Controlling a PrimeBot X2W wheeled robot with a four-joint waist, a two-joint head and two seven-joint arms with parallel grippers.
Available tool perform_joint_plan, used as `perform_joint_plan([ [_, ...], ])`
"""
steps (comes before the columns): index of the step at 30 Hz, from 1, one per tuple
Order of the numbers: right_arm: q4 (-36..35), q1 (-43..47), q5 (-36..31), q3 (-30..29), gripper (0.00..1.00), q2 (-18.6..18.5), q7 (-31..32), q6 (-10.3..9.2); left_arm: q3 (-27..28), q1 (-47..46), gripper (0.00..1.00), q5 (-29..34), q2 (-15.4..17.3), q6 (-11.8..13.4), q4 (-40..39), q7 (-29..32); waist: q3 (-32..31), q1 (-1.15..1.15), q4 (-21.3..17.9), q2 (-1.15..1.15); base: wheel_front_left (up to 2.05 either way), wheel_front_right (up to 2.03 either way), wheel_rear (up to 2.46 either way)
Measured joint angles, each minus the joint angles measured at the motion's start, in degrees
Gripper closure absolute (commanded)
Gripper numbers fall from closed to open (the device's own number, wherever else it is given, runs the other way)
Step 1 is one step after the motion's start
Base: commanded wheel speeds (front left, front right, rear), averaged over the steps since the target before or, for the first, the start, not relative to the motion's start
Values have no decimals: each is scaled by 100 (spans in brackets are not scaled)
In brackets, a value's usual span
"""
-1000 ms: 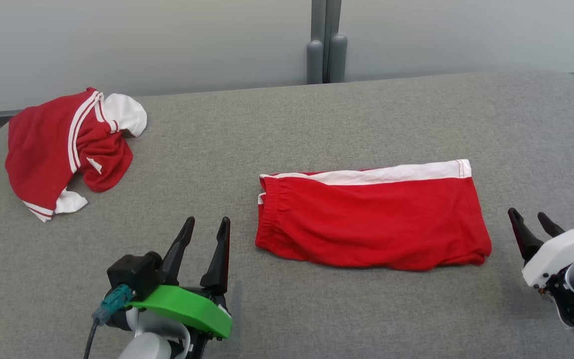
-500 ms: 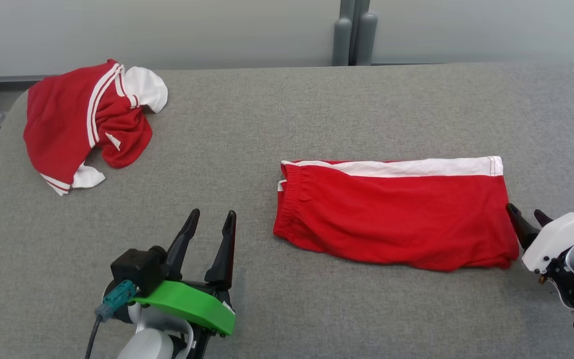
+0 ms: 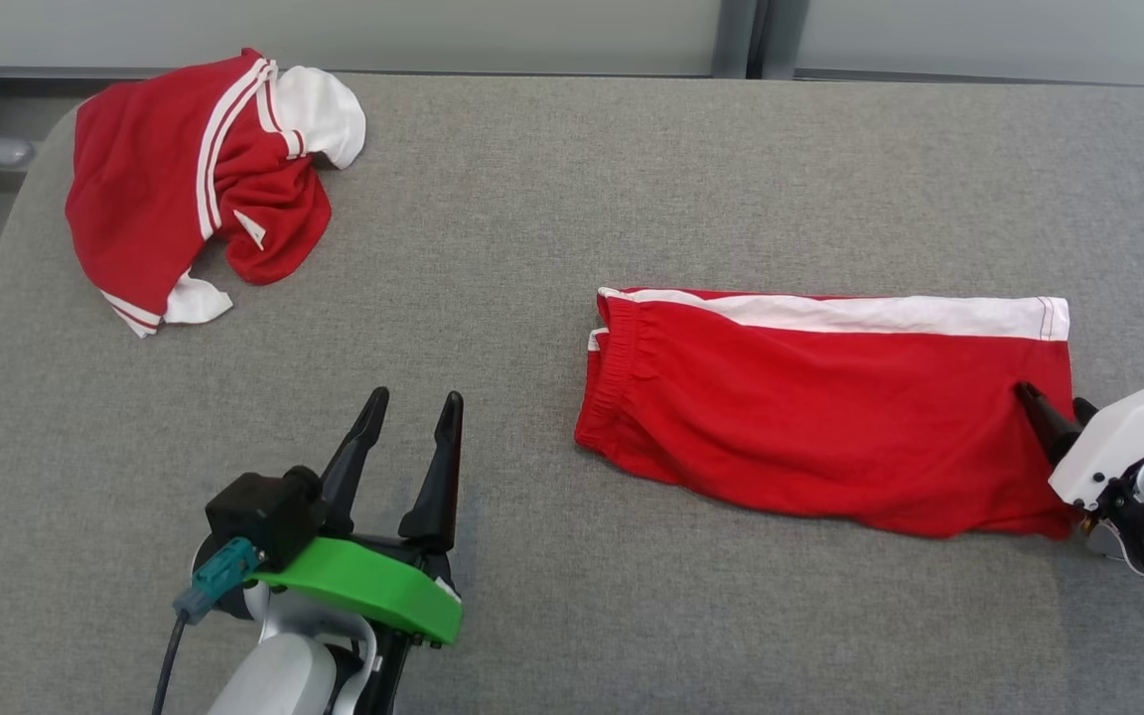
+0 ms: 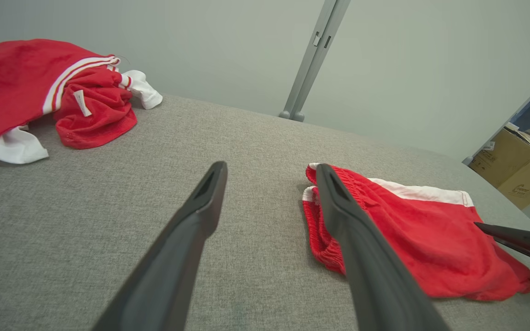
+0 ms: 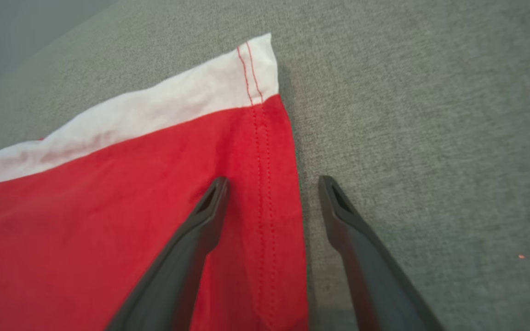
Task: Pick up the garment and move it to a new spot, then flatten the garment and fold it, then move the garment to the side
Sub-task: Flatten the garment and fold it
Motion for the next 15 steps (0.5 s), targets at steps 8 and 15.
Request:
perform_joint_plan([
  [8,23,-124,97,47,62,29,170,0,88,-9,0,0,8,18,-1,0,60,0,49,0,0,0,0],
  [15,-266,-130,134,236,100,124,271,1,116,-14,0,0,5,42,1,0,40,0,0,0,0,0,0],
])
